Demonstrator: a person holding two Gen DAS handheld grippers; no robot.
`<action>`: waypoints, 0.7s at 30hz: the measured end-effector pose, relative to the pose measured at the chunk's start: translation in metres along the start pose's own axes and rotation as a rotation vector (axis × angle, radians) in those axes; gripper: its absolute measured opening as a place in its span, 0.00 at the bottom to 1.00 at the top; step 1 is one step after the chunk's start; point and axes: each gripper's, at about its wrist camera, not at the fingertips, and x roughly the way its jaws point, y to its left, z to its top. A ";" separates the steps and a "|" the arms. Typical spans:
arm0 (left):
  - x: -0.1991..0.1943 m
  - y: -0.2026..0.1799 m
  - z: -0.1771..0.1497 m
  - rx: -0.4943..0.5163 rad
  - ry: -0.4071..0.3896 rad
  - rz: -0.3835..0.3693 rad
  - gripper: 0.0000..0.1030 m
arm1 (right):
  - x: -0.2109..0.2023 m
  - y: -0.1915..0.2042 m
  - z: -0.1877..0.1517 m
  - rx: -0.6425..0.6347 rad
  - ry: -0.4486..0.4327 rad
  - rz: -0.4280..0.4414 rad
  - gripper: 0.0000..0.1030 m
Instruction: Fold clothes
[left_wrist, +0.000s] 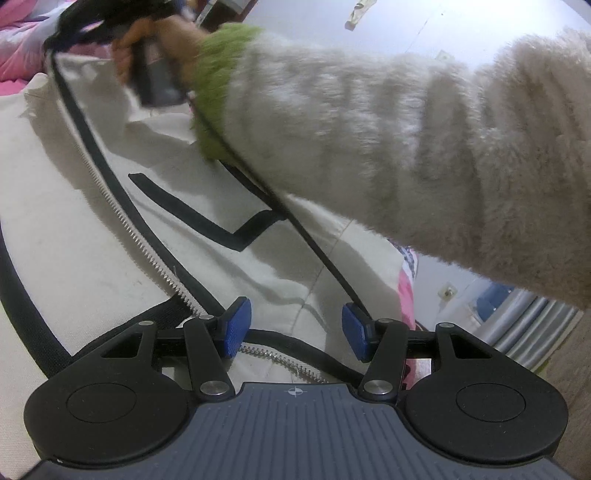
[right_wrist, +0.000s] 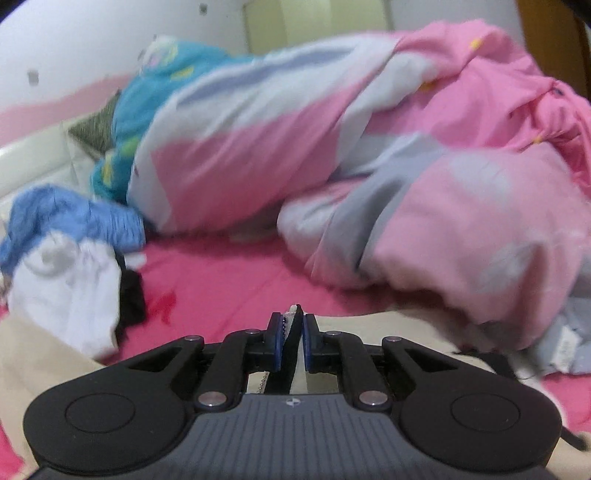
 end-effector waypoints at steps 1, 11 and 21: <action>0.000 0.000 0.000 0.000 0.000 0.001 0.53 | 0.007 0.002 -0.004 -0.008 0.013 -0.001 0.11; -0.001 0.002 0.000 0.003 -0.001 0.000 0.53 | 0.043 0.014 -0.029 -0.091 0.134 -0.032 0.20; -0.002 0.003 0.000 0.002 -0.001 -0.005 0.55 | -0.108 -0.045 0.020 0.073 -0.150 -0.191 0.23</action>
